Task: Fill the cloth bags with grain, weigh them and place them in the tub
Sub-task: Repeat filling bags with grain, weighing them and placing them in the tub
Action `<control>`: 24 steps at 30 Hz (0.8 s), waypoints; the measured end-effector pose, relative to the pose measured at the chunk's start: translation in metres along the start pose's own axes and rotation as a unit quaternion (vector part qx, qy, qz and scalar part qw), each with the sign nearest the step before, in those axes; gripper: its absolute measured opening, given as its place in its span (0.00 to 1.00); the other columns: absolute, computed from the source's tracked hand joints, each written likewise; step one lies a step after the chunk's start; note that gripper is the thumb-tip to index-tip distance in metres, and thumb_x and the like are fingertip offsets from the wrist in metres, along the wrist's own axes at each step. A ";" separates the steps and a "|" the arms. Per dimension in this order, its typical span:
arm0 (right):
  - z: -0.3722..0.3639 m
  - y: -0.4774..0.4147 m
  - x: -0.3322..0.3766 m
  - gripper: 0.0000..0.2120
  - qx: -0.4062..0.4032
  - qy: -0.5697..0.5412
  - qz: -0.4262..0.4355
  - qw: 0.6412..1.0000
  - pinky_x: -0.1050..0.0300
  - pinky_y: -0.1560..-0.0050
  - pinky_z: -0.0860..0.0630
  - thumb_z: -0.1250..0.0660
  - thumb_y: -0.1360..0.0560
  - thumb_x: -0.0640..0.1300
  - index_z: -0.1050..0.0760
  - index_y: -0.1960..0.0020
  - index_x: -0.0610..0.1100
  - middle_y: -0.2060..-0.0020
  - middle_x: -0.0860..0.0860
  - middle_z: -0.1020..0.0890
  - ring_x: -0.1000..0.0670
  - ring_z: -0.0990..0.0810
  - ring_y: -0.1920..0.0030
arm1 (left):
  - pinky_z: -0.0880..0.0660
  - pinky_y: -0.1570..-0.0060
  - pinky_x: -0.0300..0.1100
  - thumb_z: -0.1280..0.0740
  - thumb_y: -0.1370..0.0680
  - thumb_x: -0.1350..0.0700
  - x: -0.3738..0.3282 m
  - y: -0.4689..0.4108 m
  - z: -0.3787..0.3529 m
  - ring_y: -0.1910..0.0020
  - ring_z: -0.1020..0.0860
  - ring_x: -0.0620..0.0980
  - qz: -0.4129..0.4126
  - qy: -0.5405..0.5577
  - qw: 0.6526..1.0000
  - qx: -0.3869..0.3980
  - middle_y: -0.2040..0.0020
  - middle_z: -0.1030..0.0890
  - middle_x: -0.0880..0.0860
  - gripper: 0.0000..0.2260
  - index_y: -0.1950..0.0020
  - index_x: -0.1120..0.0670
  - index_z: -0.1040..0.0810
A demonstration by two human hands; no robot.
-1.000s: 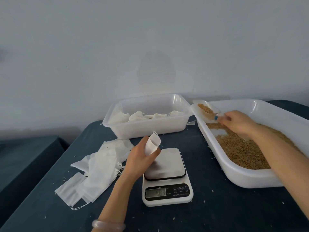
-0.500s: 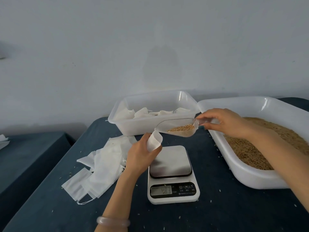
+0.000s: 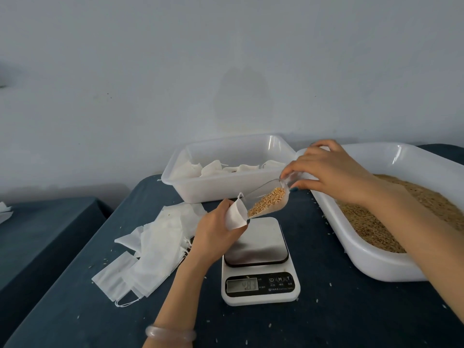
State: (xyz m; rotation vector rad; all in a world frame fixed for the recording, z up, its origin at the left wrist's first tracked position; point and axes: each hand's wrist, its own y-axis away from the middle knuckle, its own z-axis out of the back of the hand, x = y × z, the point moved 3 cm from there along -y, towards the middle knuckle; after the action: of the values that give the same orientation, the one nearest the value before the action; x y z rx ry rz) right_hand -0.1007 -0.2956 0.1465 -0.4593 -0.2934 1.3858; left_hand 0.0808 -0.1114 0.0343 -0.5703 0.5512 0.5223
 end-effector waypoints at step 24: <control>0.049 -0.028 0.039 0.11 -0.140 0.160 0.102 0.972 0.40 0.32 0.45 0.29 0.26 0.52 0.18 0.44 0.55 0.52 0.55 0.19 0.47 0.23 0.44 | 0.29 0.68 0.37 0.33 0.29 0.39 -0.015 0.005 0.003 0.67 0.26 0.41 -0.014 0.231 0.972 0.034 0.63 0.22 0.39 0.10 0.50 0.35 0.28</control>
State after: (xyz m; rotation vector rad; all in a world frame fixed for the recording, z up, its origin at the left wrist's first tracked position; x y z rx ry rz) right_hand -0.0925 -0.2536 0.1997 -0.9587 -0.1799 1.4483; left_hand 0.0685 -0.1105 0.0439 -0.6375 0.9986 0.3406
